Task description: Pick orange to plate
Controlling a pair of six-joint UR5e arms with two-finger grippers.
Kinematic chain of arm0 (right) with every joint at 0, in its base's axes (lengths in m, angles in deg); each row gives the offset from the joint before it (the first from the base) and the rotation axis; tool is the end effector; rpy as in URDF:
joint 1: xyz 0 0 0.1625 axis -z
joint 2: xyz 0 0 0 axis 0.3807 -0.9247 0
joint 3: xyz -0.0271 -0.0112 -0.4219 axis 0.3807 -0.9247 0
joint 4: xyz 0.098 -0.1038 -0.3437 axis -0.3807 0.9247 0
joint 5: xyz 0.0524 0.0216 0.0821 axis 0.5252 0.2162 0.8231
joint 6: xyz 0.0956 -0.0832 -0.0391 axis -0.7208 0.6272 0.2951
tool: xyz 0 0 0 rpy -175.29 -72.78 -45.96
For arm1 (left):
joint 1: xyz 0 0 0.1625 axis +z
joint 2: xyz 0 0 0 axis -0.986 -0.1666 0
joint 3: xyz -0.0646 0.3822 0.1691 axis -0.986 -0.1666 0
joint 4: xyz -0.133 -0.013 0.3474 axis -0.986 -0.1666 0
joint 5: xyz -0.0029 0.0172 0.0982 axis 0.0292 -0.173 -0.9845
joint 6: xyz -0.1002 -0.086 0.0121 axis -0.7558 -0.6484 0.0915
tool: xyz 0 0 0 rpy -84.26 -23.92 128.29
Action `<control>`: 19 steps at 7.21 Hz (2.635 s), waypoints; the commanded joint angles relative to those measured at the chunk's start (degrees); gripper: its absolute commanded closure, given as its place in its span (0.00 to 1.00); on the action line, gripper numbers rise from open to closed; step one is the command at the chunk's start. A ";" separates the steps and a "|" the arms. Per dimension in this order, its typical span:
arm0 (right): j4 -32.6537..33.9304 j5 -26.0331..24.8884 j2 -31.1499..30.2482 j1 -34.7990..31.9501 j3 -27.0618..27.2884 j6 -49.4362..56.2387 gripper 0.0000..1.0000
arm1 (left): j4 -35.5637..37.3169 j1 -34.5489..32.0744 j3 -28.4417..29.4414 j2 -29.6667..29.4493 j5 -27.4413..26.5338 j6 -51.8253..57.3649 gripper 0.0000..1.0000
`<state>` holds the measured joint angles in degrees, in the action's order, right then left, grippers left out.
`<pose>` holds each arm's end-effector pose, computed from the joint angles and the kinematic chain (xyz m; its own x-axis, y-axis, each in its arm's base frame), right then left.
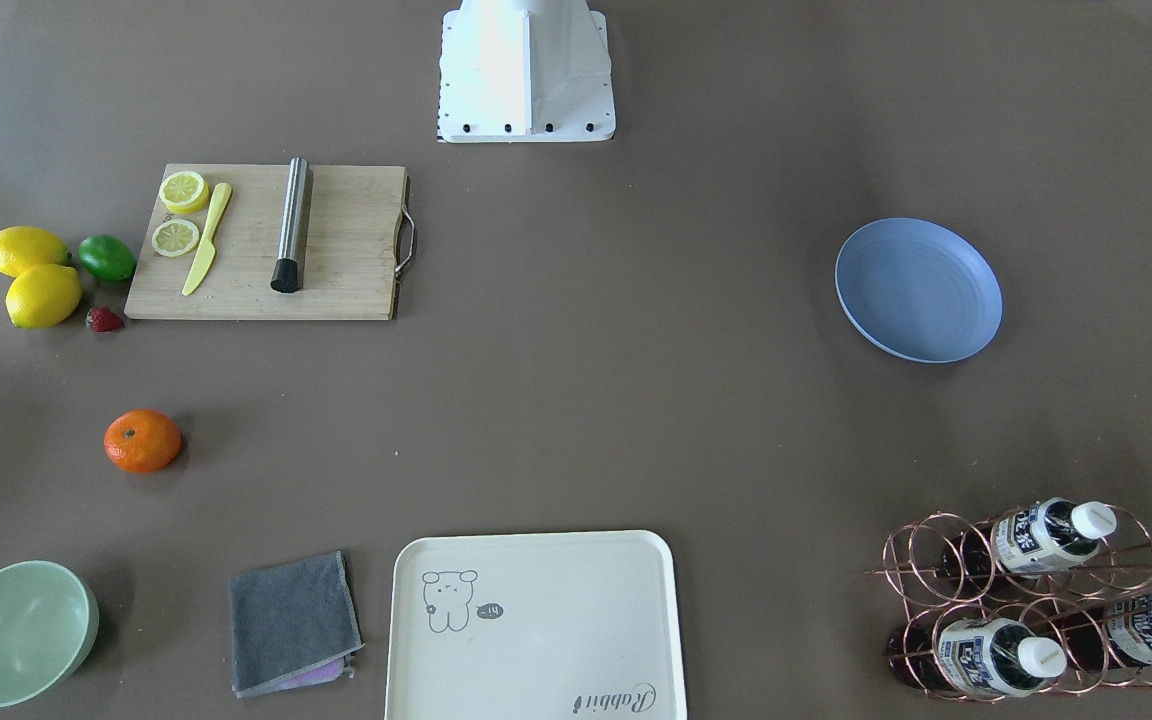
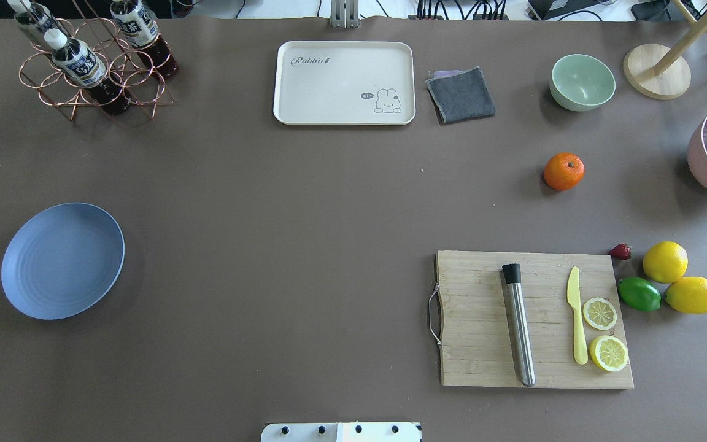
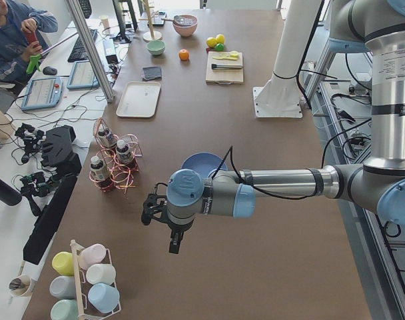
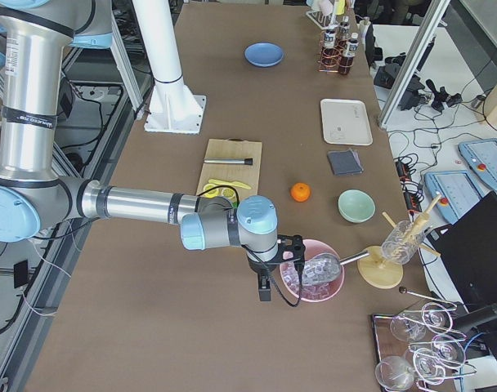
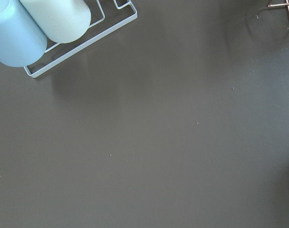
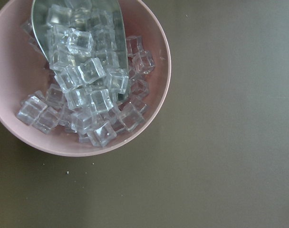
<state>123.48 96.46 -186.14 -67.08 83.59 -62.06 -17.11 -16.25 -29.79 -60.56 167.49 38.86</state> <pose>0.0484 -0.3883 0.6909 0.7882 -0.0374 0.6142 -0.0463 0.9917 0.1198 -0.0857 -0.4077 0.6689 0.7083 0.1172 -0.6962 0.0388 0.9782 0.2042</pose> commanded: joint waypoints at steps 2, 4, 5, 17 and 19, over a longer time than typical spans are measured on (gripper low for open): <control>-0.07 1.44 -0.25 0.25 0.05 0.26 0.00 | -8.54 -0.02 0.20 -1.38 -0.09 -0.04 0.02; -0.77 1.35 -0.16 0.25 0.13 0.35 0.00 | -14.11 -0.02 0.38 -0.34 0.09 0.57 0.02; -5.13 1.78 -0.33 0.43 -0.30 0.00 0.00 | -16.66 0.33 1.43 -0.69 0.44 -0.47 0.02; -23.80 9.70 -1.21 9.48 1.89 -19.25 0.00 | -62.81 37.05 14.27 0.19 -6.83 -55.21 0.02; -23.80 8.39 -1.30 9.48 1.89 -19.07 0.00 | -66.42 40.93 15.76 -0.34 -10.80 -58.30 0.06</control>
<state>99.69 105.62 -187.38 -57.61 85.47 -81.24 -81.52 22.70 -14.76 -60.70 158.47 -17.60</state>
